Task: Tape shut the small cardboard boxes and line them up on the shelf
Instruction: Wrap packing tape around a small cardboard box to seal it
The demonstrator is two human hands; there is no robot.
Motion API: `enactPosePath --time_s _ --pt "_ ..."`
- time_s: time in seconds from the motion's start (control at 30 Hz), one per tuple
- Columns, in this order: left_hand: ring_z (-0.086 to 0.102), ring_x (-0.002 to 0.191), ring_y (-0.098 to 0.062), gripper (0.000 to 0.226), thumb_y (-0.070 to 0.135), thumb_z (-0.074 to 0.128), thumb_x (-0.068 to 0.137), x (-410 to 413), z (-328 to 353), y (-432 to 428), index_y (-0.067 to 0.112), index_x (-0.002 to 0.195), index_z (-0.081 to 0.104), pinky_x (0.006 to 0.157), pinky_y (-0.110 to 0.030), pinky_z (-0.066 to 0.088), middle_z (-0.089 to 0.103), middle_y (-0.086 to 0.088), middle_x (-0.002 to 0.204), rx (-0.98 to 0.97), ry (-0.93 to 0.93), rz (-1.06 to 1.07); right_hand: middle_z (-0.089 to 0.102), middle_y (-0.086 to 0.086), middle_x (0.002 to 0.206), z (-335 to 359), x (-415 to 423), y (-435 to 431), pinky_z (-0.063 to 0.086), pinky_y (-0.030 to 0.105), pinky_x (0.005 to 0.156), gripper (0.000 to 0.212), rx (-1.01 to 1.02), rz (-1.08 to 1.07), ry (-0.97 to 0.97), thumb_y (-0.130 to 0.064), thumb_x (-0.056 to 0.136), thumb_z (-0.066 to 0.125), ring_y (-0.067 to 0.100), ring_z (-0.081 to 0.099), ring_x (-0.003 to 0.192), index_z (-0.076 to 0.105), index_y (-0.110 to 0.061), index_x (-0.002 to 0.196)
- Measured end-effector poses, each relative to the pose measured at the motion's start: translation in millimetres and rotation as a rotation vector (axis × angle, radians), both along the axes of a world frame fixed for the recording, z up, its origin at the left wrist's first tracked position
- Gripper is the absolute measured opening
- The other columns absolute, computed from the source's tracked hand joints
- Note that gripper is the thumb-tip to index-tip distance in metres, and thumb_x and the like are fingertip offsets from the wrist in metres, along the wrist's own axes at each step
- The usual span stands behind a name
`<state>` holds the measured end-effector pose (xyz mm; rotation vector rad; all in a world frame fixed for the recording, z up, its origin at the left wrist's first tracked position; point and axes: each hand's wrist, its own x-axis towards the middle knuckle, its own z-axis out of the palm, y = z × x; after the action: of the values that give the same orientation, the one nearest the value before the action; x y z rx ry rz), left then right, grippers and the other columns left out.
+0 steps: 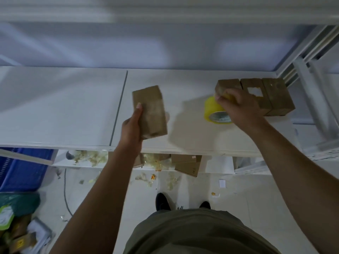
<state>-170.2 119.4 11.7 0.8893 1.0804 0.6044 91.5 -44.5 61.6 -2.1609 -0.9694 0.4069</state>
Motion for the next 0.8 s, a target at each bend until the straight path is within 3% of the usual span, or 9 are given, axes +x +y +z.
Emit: enactPosePath --time_s 0.07,0.13,0.23,0.33,0.53,0.67,0.8 --pt "0.082 0.095 -0.025 0.036 0.049 0.068 0.101 -19 -6 13 0.015 0.109 0.075 0.074 -0.038 0.067 0.084 -0.007 0.104 0.008 0.053 -0.034 0.07 0.016 0.101 -8 5 9 0.046 0.038 0.078 0.053 -0.213 0.08 -0.139 -0.058 0.094 0.066 0.031 0.064 0.093 0.07 -0.006 0.101" --pt "0.082 0.094 -0.023 0.038 0.052 0.068 0.1 -28 -10 21 0.016 0.11 0.074 0.072 -0.037 0.066 0.084 -0.003 0.102 0.013 0.068 -0.047 0.071 0.015 0.109 -16 1 21 0.046 0.039 0.083 0.053 -0.307 0.116 -0.124 -0.058 0.094 0.068 0.032 0.063 0.098 0.072 -0.009 0.111" --pt "0.082 0.093 -0.025 0.039 0.057 0.07 0.097 -32 -15 30 0.02 0.105 0.075 0.079 -0.042 0.066 0.084 -0.001 0.097 0.037 0.14 -0.026 0.068 0.01 0.095 -31 -7 40 0.037 0.037 0.073 0.049 -0.417 0.194 -0.241 -0.062 0.094 0.065 0.032 0.06 0.093 0.067 -0.013 0.099" --pt "0.08 0.095 -0.027 0.038 0.062 0.07 0.094 -41 -23 35 0.025 0.097 0.076 0.085 -0.043 0.065 0.083 -0.004 0.099 0.089 0.269 -0.032 0.067 0.011 0.1 -39 -11 56 0.039 0.035 0.072 0.054 -0.565 0.259 -0.273 -0.066 0.093 0.062 0.034 0.063 0.099 0.063 -0.015 0.108" --pt "0.079 0.07 -0.009 0.036 0.058 0.071 0.096 -53 -35 46 0.023 0.095 0.077 0.055 -0.021 0.059 0.082 0.006 0.079 0.133 0.32 -0.007 0.07 0.011 0.115 -35 -28 92 0.041 0.037 0.078 0.055 -0.687 0.423 -0.516 -0.066 0.091 0.062 0.033 0.066 0.105 0.063 -0.02 0.121" --pt "0.08 0.072 -0.011 0.038 0.058 0.071 0.096 -58 -40 55 0.021 0.095 0.077 0.061 -0.024 0.06 0.081 0.003 0.085 0.12 0.343 -0.012 0.067 0.008 0.124 -32 -42 116 0.041 0.037 0.079 0.052 -0.77 0.494 -0.532 -0.061 0.092 0.063 0.031 0.065 0.111 0.064 -0.022 0.127" --pt "0.08 0.078 -0.015 0.037 0.058 0.071 0.096 -69 -46 63 0.022 0.097 0.076 0.069 -0.029 0.062 0.082 0.001 0.089 0.106 0.347 -0.074 0.058 0.011 0.137 -35 -63 135 0.045 0.041 0.088 0.045 -0.707 0.535 -0.557 -0.045 0.1 0.056 0.034 0.06 0.122 0.06 -0.022 0.138"
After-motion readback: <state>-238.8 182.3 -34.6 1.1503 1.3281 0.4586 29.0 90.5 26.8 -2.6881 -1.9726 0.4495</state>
